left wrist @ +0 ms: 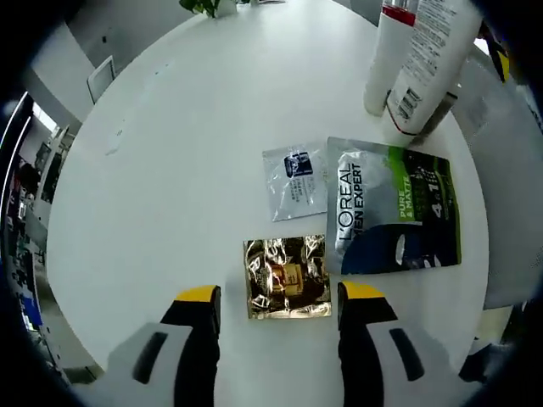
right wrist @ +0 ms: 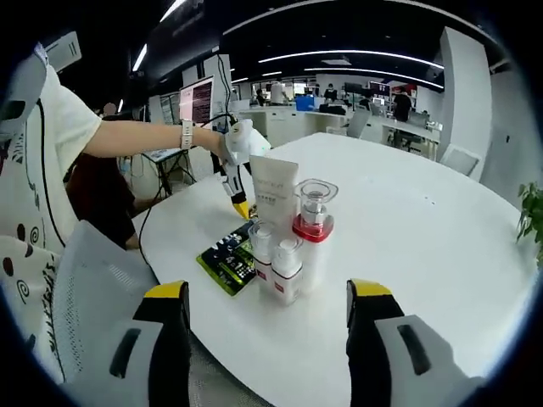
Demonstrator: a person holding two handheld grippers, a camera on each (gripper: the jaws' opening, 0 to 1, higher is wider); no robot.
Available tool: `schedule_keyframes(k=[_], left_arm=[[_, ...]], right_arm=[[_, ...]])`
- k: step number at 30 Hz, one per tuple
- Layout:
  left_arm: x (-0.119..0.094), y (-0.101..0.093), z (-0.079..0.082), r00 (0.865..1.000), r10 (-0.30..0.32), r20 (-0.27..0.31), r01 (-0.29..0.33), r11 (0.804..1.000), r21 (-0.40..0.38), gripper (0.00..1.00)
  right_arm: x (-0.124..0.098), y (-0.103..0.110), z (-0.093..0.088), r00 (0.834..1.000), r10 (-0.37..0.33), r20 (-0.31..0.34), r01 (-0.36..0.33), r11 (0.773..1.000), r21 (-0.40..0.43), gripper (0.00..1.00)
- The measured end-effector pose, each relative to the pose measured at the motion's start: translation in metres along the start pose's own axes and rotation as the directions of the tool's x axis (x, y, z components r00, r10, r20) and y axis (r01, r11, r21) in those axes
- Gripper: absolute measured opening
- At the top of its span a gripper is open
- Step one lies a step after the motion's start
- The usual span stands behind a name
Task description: Arrange the skincare products in the storage area until every visible bottle or jar stands upright without overlapping.
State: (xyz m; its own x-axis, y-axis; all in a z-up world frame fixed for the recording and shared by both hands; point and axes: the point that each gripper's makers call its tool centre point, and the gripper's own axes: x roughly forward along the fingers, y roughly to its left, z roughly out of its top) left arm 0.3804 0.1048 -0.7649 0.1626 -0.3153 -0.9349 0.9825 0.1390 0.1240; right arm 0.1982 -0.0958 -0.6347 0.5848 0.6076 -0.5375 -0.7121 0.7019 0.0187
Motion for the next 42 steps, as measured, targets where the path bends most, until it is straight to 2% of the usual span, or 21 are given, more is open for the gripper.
schedule_keyframes(k=[3, 7, 11, 17, 22, 26, 30, 33, 35, 38, 42], left_arm=[[0.001, -0.004, 0.001, 1.000, -0.025, 0.000, 0.025, 1.000, 0.002, 0.51], [0.003, 0.003, -0.001, 0.999, -0.049, -0.003, 0.049, 0.999, -0.002, 0.50], [0.005, -0.001, 0.001, 0.997, -0.076, -0.015, 0.076, 0.997, -0.002, 0.49], [0.006, -0.006, 0.001, 0.993, -0.113, -0.027, 0.113, 0.994, -0.002, 0.47], [0.005, -0.010, 0.003, 0.993, -0.113, -0.035, 0.112, 0.994, -0.019, 0.50], [0.003, -0.017, 0.003, 0.991, -0.127, -0.044, 0.127, 0.992, 0.009, 0.61], [0.004, -0.012, 0.005, 0.992, -0.111, -0.055, 0.113, 0.993, 0.028, 0.61], [0.005, -0.010, 0.006, 0.993, -0.109, -0.055, 0.110, 0.994, 0.024, 0.58], [0.004, -0.015, 0.010, 0.992, -0.106, -0.061, 0.108, 0.994, 0.018, 0.56], [0.005, -0.011, 0.007, 0.992, -0.107, -0.066, 0.107, 0.994, 0.002, 0.53], [0.004, -0.012, 0.007, 0.992, -0.106, -0.067, 0.106, 0.994, -0.012, 0.45]], right_arm=[[-0.004, 0.003, 0.005, 1.000, 0.007, 0.006, -0.007, 1.000, 0.001, 0.80], [-0.011, 0.008, 0.013, 1.000, 0.006, 0.009, -0.006, 1.000, -0.015, 0.86], [-0.021, 0.012, 0.021, 1.000, 0.006, 0.005, -0.006, 0.999, -0.032, 0.90], [-0.031, 0.018, 0.032, 1.000, -0.001, -0.002, 0.001, 0.998, -0.066, 0.91], [-0.034, 0.029, 0.038, 1.000, 0.019, -0.018, -0.021, 0.996, -0.087, 0.91], [-0.035, 0.032, 0.043, 1.000, 0.025, -0.012, -0.026, 0.994, -0.102, 0.90], [-0.036, 0.031, 0.046, 1.000, 0.028, 0.000, -0.028, 0.995, -0.099, 0.89], [-0.036, 0.032, 0.045, 1.000, 0.030, -0.004, -0.030, 0.994, -0.102, 0.88], [-0.037, 0.032, 0.044, 1.000, 0.031, -0.002, -0.031, 0.995, -0.098, 0.88], [-0.037, 0.031, 0.044, 1.000, 0.030, 0.000, -0.030, 0.995, -0.095, 0.88], [-0.036, 0.031, 0.043, 1.000, 0.030, -0.002, -0.030, 0.995, -0.095, 0.87]])
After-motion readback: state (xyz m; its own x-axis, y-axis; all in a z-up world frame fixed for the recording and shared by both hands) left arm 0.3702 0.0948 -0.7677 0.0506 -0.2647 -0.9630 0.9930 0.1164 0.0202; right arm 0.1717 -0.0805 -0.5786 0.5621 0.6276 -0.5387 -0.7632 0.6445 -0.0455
